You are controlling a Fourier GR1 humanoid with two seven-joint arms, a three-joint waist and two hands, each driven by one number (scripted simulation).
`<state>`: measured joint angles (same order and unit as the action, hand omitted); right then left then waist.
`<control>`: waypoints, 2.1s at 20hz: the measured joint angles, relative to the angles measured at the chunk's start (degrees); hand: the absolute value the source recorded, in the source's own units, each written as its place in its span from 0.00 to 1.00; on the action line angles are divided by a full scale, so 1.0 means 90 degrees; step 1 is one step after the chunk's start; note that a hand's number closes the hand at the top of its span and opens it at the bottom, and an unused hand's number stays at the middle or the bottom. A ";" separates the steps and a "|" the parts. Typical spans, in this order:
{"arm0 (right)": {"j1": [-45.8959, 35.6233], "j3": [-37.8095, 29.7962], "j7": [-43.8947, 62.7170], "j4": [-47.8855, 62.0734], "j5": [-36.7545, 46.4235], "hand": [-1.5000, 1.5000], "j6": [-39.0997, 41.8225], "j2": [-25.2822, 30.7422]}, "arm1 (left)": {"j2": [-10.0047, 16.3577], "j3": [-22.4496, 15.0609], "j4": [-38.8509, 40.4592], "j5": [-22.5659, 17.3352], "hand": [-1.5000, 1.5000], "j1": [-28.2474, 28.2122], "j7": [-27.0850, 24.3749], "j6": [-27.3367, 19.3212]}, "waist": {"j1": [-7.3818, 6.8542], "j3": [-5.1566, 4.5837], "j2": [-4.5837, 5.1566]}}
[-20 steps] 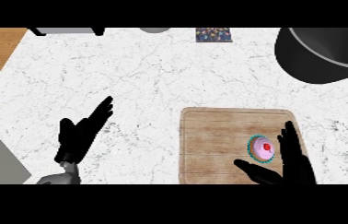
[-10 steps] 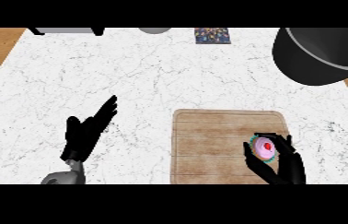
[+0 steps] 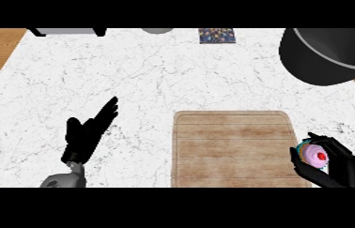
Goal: Pick the cupcake from the cutting board and place it in the pot
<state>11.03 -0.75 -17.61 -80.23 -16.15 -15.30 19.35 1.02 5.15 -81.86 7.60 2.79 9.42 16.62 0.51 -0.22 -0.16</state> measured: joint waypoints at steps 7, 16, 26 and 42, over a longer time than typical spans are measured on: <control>-0.0416 -0.1520 -0.0876 0.1842 -0.0773 1.00 0.2033 0.1889 | -0.0056 -0.0078 0.0017 -0.0007 0.50 0.0075 0.0020 -0.0020 | -0.0097 0.0068 0.0061; -0.1738 -0.1994 -0.2358 0.4765 -0.0067 1.00 0.3005 0.3332 | -0.0040 -0.0174 0.0228 0.0005 0.50 0.0255 -0.0035 -0.0055 | -0.0239 0.0061 0.0077; -0.3280 -0.1668 -0.2659 0.5902 0.1095 1.00 0.2291 0.4008 | 0.0055 -0.0173 0.0179 -0.0061 0.50 0.0195 -0.0045 -0.0101 | -0.0192 0.0038 0.0045; -0.6195 -0.0210 -0.0226 0.6136 0.3044 1.00 0.1899 0.3909 | 0.0000 -0.0381 0.0196 -0.0053 0.50 0.0341 0.0070 -0.0233 | -0.0307 0.0026 0.0082</control>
<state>-44.72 -2.64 -19.64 -25.00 11.25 1.79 54.52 1.02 1.72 -80.10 7.12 5.86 10.05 14.52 -2.25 0.01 0.57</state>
